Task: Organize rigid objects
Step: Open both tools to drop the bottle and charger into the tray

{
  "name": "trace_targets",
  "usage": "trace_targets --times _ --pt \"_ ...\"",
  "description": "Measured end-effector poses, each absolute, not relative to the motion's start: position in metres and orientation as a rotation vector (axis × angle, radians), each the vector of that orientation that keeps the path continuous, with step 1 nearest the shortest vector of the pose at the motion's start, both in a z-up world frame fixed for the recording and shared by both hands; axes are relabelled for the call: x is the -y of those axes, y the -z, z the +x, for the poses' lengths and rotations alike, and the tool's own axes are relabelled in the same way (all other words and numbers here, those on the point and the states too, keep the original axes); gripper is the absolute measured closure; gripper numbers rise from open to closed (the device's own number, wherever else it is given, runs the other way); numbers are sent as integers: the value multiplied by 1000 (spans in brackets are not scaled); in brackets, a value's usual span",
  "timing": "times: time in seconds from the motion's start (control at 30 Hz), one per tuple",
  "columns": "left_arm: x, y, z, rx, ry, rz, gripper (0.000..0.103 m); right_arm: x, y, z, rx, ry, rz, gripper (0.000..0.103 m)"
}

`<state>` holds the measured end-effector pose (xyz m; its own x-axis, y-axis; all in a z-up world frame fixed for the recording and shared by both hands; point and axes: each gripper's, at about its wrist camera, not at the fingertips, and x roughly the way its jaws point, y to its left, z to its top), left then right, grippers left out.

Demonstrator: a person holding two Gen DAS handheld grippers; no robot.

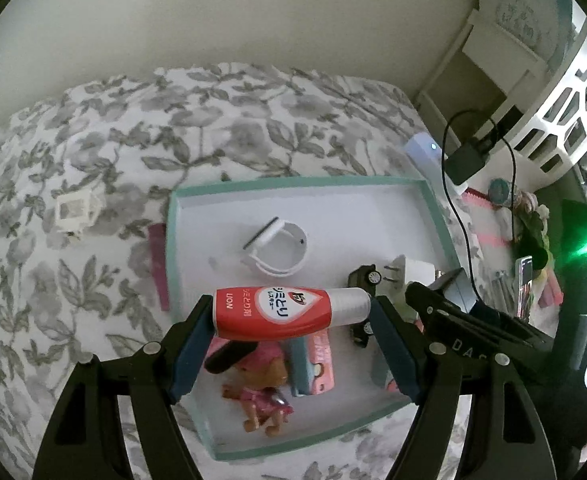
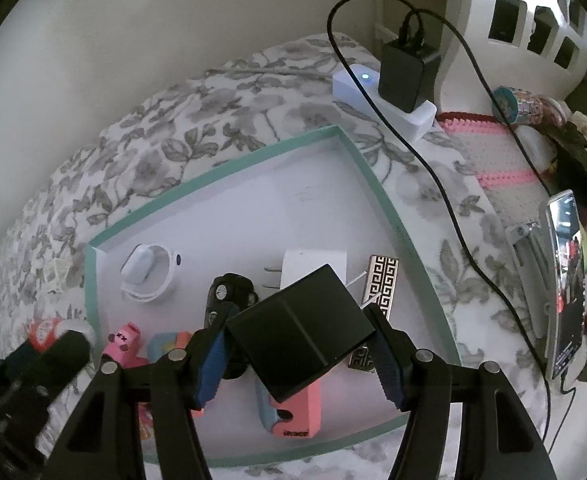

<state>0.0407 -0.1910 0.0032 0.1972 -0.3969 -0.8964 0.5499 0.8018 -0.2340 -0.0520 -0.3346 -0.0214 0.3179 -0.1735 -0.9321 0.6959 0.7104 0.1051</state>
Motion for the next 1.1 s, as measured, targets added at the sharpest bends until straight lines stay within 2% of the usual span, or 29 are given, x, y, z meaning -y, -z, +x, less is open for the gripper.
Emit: trace_targets --times 0.67,1.1 --pt "197 9 45 -1254 656 138 24 340 33 -49 -1130 600 562 37" --pt "163 -4 66 -1244 576 33 24 337 35 -46 -1138 608 540 35"
